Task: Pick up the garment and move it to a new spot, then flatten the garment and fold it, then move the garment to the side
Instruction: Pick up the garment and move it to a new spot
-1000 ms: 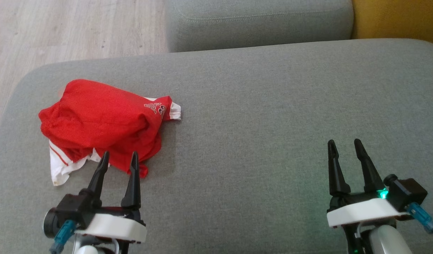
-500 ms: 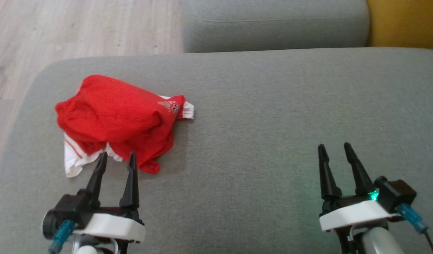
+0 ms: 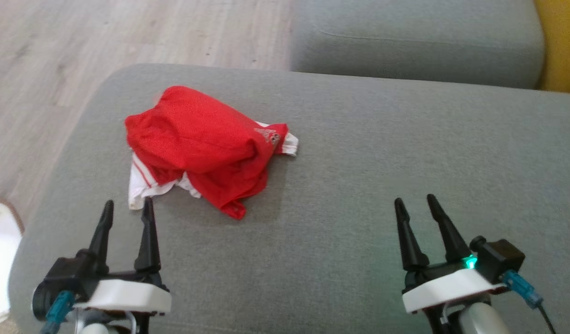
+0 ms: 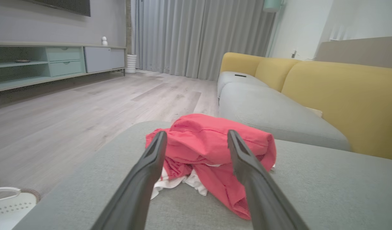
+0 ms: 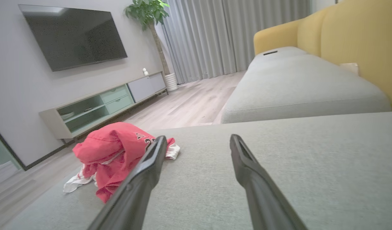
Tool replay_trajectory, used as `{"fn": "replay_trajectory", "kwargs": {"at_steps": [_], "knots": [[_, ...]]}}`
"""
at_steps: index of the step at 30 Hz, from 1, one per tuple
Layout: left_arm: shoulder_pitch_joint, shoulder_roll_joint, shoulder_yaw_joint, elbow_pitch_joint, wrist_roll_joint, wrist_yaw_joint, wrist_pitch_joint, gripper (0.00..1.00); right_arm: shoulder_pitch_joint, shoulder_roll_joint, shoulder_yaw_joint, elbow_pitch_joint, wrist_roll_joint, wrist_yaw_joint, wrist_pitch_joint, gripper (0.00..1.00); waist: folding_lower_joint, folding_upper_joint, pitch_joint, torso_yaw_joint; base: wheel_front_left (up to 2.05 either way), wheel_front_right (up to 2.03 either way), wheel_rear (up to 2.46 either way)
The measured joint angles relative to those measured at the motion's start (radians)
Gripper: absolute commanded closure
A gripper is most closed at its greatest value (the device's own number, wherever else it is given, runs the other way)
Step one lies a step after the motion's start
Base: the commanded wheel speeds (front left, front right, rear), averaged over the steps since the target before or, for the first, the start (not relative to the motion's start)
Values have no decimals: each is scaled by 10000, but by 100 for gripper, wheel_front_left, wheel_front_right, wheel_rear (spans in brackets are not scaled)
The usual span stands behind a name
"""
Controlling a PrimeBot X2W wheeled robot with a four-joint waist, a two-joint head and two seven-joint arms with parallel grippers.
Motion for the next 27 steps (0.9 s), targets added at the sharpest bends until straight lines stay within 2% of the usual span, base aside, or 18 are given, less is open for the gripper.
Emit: {"fn": "replay_trajectory", "kwargs": {"at_steps": [7, 16, 21, 24, 27], "knots": [[118, -2, 422, -4, 15, -77, 0, 0, -1, 0, 453, 19, 192, 0, 0, 0, 0, 0, -71, 401, 0, 0, 0], [186, -6, 746, -2, 13, -96, 0, 0, -2, 0, 552, 29, 245, 0, 0, 0, 0, 0, 29, 431, 0, 0, 0], [-256, 33, 978, 332, 414, -537, 0, 0, -75, 0, 395, 10, 61, 0, 0, 0, 0, 0, 421, 336, 0, 0, 0], [-1177, 395, 913, 1039, 665, -846, 0, 0, -330, 0, 174, -17, -111, 0, 0, 0, 0, 0, 776, 249, 0, 0, 0], [-2369, 1020, 566, 2125, 704, -1060, 6, 0, -667, -4, -115, -128, -259, 0, 0, 0, 1, 0, 1202, 141, 0, 0, 0]]}}
